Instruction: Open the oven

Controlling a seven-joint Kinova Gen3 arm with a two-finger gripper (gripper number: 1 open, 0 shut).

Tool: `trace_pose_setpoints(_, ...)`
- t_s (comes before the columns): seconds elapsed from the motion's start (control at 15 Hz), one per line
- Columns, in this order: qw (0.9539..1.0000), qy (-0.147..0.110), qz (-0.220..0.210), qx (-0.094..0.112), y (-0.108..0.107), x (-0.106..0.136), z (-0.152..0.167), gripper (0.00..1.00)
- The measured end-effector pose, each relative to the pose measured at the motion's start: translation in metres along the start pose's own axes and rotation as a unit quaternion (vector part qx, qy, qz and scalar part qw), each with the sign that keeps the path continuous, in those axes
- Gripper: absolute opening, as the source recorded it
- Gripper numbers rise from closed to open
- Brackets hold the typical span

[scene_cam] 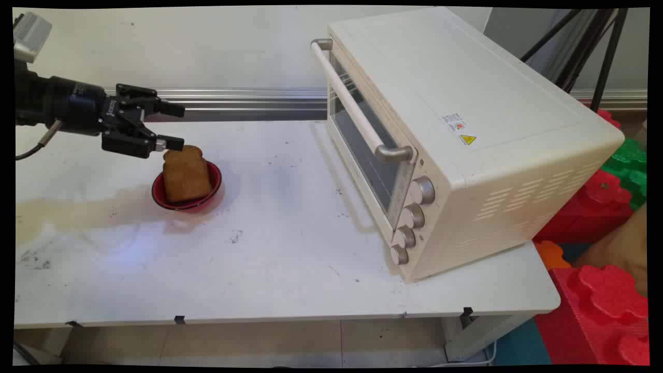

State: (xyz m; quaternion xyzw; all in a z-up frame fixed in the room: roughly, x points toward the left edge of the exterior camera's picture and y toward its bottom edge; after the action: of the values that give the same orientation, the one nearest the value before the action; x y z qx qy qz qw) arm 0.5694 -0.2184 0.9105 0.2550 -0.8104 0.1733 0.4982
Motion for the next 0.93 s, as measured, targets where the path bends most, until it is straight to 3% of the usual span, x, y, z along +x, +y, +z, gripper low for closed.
trace_pose_setpoints(0.47, 0.9998, 0.02, -0.002, -0.001, -0.001, 0.015, 0.002, 1.0)
trace_pose_setpoints(0.93, 0.9986, 0.052, -0.005, 0.002, -0.004, 0.046, 0.016, 1.0)
